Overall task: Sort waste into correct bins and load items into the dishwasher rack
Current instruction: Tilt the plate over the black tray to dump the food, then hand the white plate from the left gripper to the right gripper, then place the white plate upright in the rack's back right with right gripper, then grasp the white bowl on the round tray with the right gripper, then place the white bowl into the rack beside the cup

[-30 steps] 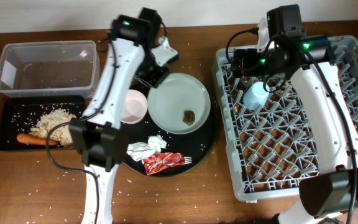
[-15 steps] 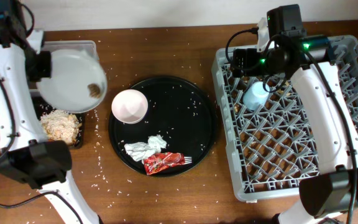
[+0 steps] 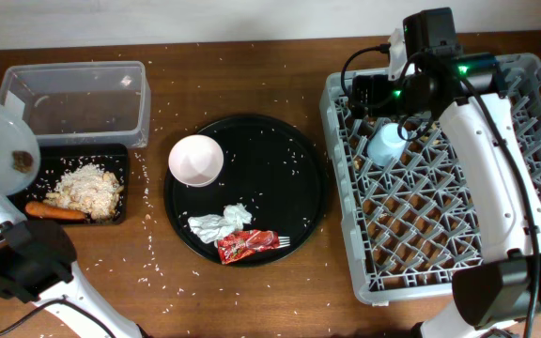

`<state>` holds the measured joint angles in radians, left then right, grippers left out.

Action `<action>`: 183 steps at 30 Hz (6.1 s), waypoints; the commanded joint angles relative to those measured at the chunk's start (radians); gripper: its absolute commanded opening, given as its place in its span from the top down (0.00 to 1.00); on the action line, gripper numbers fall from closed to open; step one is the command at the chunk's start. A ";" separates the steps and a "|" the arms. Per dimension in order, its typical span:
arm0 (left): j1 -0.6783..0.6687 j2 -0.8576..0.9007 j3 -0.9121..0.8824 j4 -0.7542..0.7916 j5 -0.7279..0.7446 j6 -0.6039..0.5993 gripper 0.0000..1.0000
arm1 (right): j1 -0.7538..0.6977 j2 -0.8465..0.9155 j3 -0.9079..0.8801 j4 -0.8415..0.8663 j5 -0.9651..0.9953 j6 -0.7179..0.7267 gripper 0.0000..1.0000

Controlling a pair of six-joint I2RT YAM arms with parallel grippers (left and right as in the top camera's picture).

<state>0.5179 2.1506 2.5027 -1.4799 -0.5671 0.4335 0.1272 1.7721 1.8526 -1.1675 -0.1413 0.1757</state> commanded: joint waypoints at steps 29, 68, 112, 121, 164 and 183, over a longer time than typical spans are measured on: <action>-0.579 0.213 -0.002 -0.080 1.131 -0.108 1.00 | 0.113 0.034 -0.002 0.143 -0.190 -0.011 0.01; -0.528 0.212 -0.002 0.079 1.191 -0.108 0.32 | 0.072 0.026 0.238 -0.221 0.957 -0.048 0.96; -0.526 0.212 -0.002 -0.006 0.890 -0.108 0.32 | 0.027 0.111 0.309 0.001 -0.087 -0.185 0.01; -0.482 0.211 -0.002 -0.063 0.806 -0.190 0.32 | 0.313 0.384 0.285 0.114 -0.088 0.195 0.32; -0.469 0.211 -0.002 -0.011 0.806 -0.238 0.31 | 0.348 0.297 0.286 0.053 0.280 0.195 0.96; -0.469 0.211 -0.002 0.051 0.806 -0.238 0.25 | 0.147 0.251 0.013 0.363 1.149 -0.173 0.96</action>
<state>0.0471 2.3806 2.4920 -1.4326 0.2440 0.2001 0.2707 2.0247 1.9026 -0.8898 0.9722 0.1764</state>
